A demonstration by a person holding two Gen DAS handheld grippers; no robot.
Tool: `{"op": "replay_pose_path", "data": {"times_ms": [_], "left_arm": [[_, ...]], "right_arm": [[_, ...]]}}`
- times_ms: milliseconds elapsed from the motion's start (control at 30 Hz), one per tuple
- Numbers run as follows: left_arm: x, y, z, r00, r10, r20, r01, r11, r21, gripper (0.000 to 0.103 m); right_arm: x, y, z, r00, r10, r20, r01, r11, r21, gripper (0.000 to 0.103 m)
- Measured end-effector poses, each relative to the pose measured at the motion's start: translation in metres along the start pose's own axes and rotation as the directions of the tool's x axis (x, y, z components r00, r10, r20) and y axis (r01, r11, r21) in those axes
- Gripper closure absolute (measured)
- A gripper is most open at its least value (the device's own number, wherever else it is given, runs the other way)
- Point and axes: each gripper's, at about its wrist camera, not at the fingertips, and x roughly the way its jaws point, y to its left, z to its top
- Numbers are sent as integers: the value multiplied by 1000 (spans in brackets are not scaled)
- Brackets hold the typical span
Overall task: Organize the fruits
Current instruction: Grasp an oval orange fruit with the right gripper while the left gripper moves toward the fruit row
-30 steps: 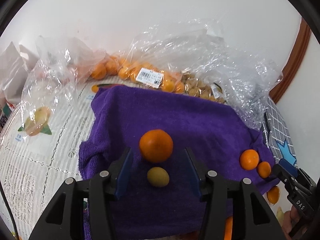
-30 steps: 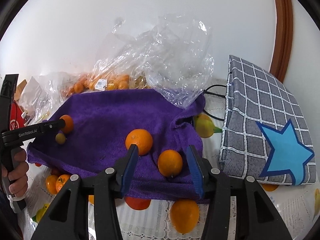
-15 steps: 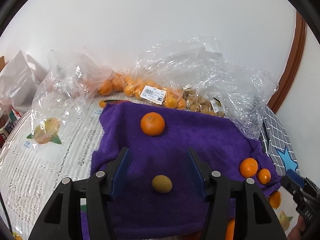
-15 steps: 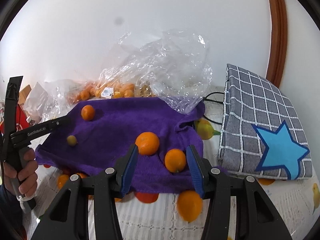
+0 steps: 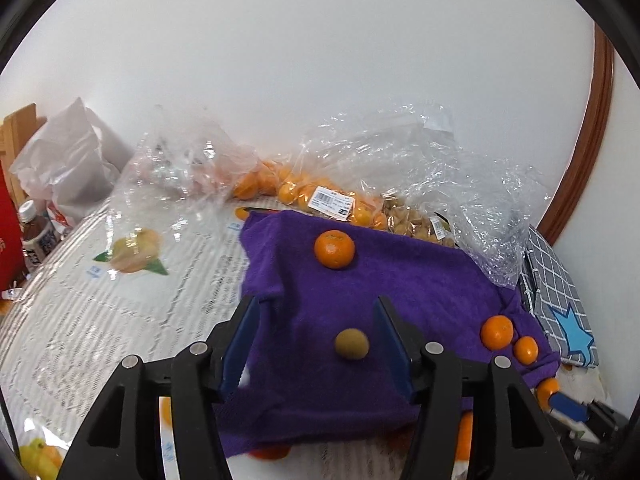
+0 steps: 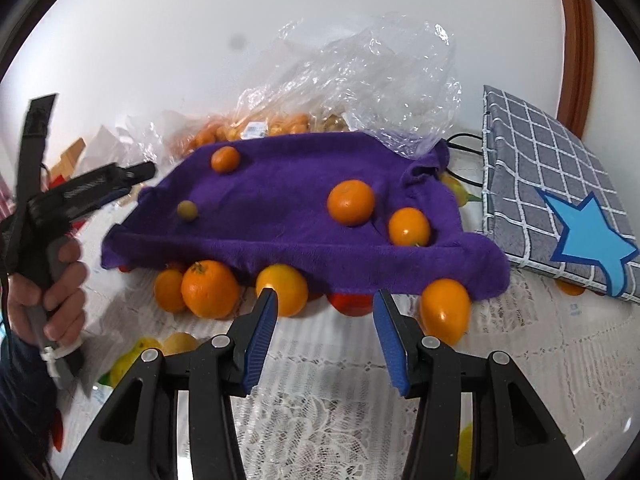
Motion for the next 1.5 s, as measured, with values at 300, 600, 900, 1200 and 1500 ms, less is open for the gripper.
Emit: {"op": "replay_pose_path", "data": {"times_ms": [300,600,900,1200,1500], "left_arm": [[-20,5,-19,999,-22,-32,23,999,22,44],[-20,-5,-29,995,-65,-71,69,996,60,43],[-30,-30,-49,956,-242,-168,263,958,113,43],[-19,-37,-56,950,-213,-227,243,963,113,44],[-1,-29,-59,948,-136,-289,166,983,79,66]], "right_arm": [[-13,-46,2,994,-101,31,100,994,36,53],[27,-67,2,986,-106,-128,116,990,79,67],[9,-69,-3,995,-78,-59,83,993,89,71],[0,-62,-3,996,-88,-28,90,994,67,71],[2,-61,-4,995,-91,-36,93,994,59,71]]}}
